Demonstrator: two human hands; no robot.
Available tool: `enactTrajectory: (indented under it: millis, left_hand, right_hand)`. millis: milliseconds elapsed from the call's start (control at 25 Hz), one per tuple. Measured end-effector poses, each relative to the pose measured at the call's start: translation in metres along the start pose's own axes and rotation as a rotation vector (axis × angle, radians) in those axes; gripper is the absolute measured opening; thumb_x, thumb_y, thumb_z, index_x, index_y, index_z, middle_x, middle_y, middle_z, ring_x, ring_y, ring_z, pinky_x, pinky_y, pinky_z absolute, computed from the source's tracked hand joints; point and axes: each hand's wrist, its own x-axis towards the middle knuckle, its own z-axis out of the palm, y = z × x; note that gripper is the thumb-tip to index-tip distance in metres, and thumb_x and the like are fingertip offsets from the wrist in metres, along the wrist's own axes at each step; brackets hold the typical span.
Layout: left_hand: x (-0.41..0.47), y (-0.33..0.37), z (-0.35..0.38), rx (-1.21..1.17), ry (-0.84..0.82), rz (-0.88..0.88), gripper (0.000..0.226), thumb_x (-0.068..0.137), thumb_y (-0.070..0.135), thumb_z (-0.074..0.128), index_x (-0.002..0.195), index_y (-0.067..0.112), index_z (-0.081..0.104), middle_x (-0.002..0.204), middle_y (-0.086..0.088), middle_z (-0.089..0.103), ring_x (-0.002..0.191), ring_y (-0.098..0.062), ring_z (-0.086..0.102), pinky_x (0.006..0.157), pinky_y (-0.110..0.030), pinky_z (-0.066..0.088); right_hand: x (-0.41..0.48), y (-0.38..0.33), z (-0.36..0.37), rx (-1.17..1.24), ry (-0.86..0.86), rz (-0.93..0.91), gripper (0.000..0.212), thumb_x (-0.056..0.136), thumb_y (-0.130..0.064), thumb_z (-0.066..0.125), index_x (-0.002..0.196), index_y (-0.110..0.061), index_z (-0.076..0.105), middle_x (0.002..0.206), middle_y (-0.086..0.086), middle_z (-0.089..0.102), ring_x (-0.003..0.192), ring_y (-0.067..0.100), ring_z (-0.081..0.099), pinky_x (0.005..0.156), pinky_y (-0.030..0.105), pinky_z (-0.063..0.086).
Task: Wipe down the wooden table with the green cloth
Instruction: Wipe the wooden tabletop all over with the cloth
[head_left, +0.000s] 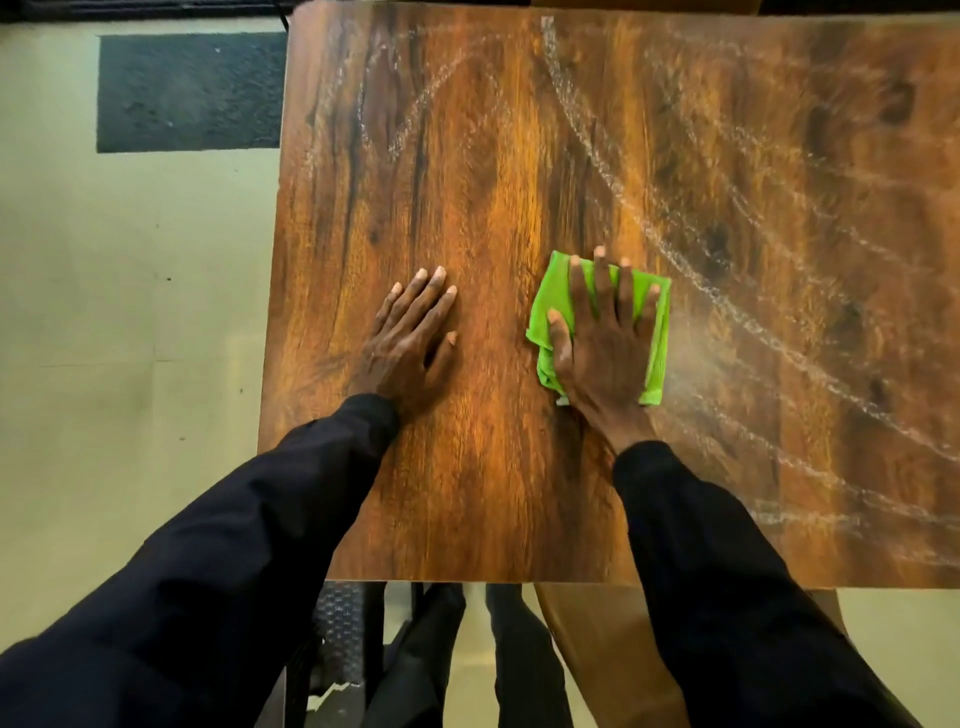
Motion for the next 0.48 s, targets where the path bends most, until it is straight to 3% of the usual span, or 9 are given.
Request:
enactTrajectory:
  millis: [200,320,480]
  left_hand:
    - [-0.005,0.004,-0.002,-0.02,0.022,0.009,0.053,0.111,0.023,0.049,0.161,0.006,0.041,0.172,-0.014,0.031,0.163,-0.03,0.022,0.134,-0.05,0.017]
    - [-0.009,0.007,-0.001,-0.059,0.033,0.022,0.049,0.111,0.015,0.049,0.158,0.003,0.043,0.169,-0.018,0.034,0.161,-0.034,0.026,0.133,-0.053,0.018]
    - [-0.05,0.014,0.003,-0.122,0.052,0.01,0.047,0.11,0.007,0.049,0.157,0.0,0.043,0.168,-0.022,0.034,0.16,-0.039,0.026,0.133,-0.054,0.018]
  right_hand:
    - [-0.089,-0.04,0.021,0.024,-0.044,-0.245,0.072,0.112,-0.055,0.034,0.175,-0.023,0.02,0.184,0.009,0.008,0.171,0.036,0.003,0.135,0.066,0.004]
    - [-0.159,-0.026,0.024,0.012,-0.073,-0.357,0.072,0.112,-0.056,0.037,0.174,-0.023,0.023,0.184,0.008,0.012,0.17,0.036,0.007,0.135,0.067,0.008]
    - [-0.171,0.025,0.007,-0.04,-0.06,-0.18,0.071,0.112,-0.052,0.036,0.174,-0.021,0.024,0.183,0.01,0.013,0.17,0.037,0.009,0.134,0.068,0.011]
